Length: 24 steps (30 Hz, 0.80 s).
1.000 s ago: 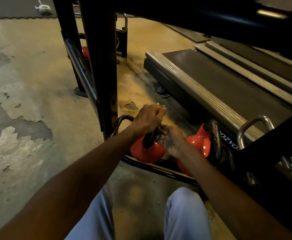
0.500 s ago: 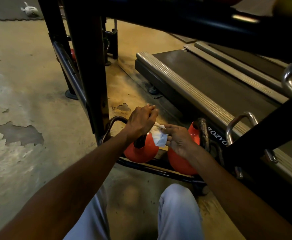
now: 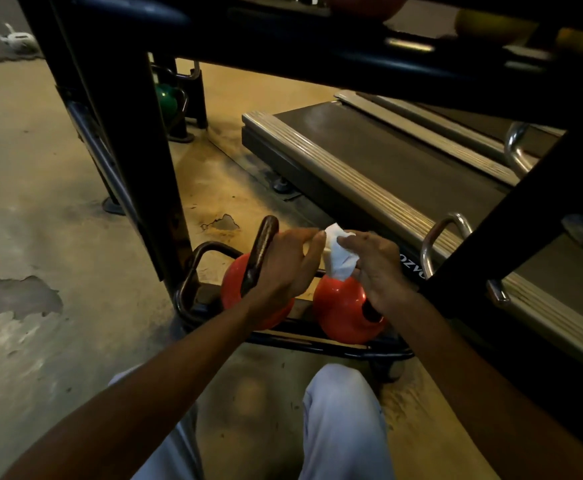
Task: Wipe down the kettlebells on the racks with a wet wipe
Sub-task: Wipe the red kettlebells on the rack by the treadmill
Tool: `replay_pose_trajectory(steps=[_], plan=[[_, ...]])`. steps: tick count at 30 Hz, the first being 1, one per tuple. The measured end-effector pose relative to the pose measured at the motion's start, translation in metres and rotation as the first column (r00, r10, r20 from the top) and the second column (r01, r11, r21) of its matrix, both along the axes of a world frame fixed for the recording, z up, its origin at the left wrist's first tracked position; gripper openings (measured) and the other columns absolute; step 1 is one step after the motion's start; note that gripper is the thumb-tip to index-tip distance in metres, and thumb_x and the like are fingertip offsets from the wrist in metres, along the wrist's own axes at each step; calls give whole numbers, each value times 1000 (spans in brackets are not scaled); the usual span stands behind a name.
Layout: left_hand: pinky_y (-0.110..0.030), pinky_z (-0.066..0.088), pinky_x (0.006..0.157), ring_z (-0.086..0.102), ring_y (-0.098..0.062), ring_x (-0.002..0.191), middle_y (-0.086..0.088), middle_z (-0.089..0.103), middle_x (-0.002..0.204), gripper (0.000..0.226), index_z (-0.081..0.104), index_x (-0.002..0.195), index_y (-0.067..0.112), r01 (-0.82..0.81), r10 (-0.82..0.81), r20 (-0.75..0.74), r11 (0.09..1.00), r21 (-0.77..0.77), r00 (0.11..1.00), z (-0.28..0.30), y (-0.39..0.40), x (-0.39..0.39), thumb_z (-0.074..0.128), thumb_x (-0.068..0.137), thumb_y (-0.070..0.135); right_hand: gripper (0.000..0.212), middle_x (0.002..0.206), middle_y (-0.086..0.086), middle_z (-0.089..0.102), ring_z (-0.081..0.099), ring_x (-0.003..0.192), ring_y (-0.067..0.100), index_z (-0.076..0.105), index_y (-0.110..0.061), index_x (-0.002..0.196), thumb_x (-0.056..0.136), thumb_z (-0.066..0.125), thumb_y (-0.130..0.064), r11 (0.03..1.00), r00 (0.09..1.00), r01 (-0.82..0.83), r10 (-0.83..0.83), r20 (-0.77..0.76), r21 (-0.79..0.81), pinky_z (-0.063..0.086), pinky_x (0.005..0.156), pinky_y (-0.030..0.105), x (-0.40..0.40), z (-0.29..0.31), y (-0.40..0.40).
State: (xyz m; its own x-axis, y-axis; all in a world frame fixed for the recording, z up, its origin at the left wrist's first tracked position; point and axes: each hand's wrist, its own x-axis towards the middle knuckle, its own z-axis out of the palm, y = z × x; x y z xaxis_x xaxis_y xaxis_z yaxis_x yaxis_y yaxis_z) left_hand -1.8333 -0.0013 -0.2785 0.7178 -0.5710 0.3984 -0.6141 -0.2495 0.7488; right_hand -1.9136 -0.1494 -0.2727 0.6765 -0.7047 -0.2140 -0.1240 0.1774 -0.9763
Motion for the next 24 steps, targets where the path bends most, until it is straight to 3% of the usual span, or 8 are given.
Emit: replay_pose_trajectory(steps=[2, 3, 6, 11, 15, 18, 22, 24], plan=[[-18, 55, 80, 69, -3, 90, 1, 77, 107, 26, 74, 123, 15, 70, -88, -247, 994, -80, 965, 7, -8, -8, 55, 107, 23, 29, 117, 12, 73, 71, 109, 30, 72, -16, 113, 85, 83, -16, 997, 1000, -13, 14, 14, -74, 61, 94, 50, -8, 7, -3], [-19, 58, 83, 72, -6, 94, 0, 77, 110, 26, 72, 126, 13, 100, -149, -404, 985, -139, 903, 8, -11, -9, 60, 104, 19, 34, 118, 9, 73, 71, 110, 27, 71, -17, 117, 85, 83, -16, 993, 1000, -10, 12, 19, -115, 61, 93, 46, -10, 9, -5], [-41, 63, 89, 77, -25, 101, -11, 77, 113, 32, 69, 128, 7, 123, -272, -688, 958, -259, 673, 8, -17, -7, 69, 97, 7, 41, 121, 3, 73, 71, 110, 19, 68, -18, 124, 86, 83, -14, 983, 999, -6, 13, 37, -183, 62, 85, 34, -18, 14, -10], [-39, 65, 82, 77, -29, 98, -17, 77, 109, 29, 69, 122, 0, 116, -311, -671, 941, -319, 673, 10, -18, -9, 71, 93, -3, 47, 127, -2, 72, 68, 120, 14, 67, -15, 131, 87, 81, -6, 920, 990, -48, 96, 103, -390, 59, 97, 32, -32, 17, -17], [-52, 62, 89, 75, -37, 104, -19, 77, 110, 25, 71, 117, 0, 72, -306, -730, 940, -334, 612, 11, -24, -9, 71, 92, -3, 46, 123, -7, 74, 67, 121, 11, 70, -23, 125, 87, 79, 2, 859, 971, -77, 181, 159, -507, 57, 98, 27, -41, 22, -17], [-52, 60, 86, 74, -37, 99, -21, 76, 109, 20, 73, 110, 3, 17, -273, -777, 947, -321, 567, 14, -29, -8, 71, 91, -3, 31, 110, 6, 78, 73, 108, 17, 77, -5, 113, 85, 76, 10, 766, 961, -81, 230, 153, -638, 60, 97, 37, -48, 18, -22], [-42, 63, 75, 75, -34, 94, -19, 77, 107, 19, 73, 110, 3, 22, -276, -786, 948, -317, 553, 14, -34, -7, 71, 92, -1, 25, 115, 4, 76, 70, 113, 11, 81, -5, 106, 88, 74, 10, 686, 958, -129, 274, 89, -716, 57, 99, 28, -58, 12, -29], [-34, 61, 66, 74, -31, 86, -22, 75, 103, 19, 72, 110, 0, 3, -286, -793, 941, -337, 539, 15, -36, -9, 68, 92, -5, 27, 116, 1, 77, 70, 115, 12, 81, -10, 109, 91, 71, 7, 731, 951, -209, 306, 38, -649, 57, 101, 28, -64, 13, -33]])
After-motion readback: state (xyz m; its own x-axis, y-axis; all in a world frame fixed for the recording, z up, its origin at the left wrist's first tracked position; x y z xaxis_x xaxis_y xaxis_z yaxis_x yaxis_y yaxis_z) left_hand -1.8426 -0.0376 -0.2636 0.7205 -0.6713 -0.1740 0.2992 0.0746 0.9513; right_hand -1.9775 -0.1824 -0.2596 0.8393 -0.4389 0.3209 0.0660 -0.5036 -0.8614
